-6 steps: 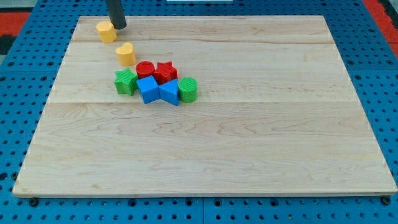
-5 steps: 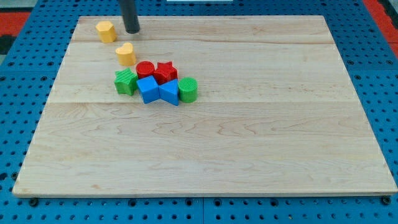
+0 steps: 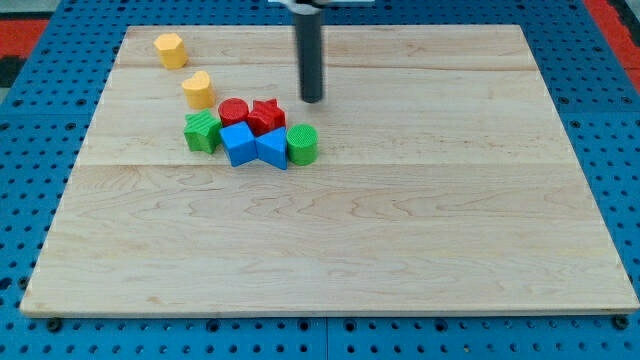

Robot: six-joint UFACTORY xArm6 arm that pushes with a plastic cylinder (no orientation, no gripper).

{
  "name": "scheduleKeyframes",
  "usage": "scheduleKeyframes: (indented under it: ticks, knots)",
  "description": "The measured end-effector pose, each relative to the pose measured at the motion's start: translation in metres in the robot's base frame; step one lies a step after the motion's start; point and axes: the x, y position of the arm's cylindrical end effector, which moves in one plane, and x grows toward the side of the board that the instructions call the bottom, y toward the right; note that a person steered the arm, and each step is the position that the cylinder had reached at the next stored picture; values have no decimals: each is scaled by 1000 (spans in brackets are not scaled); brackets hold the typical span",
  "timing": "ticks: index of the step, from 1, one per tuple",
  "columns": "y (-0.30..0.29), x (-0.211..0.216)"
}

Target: Move the green circle to the top center of the board

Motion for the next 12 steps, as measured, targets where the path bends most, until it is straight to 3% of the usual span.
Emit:
scheduleKeyframes:
  ticks: [1,2,4,8,12]
  knots:
    - [40,54]
    - [33,99]
    - [-1,110]
    - [-66,22]
    - [-19,-75]
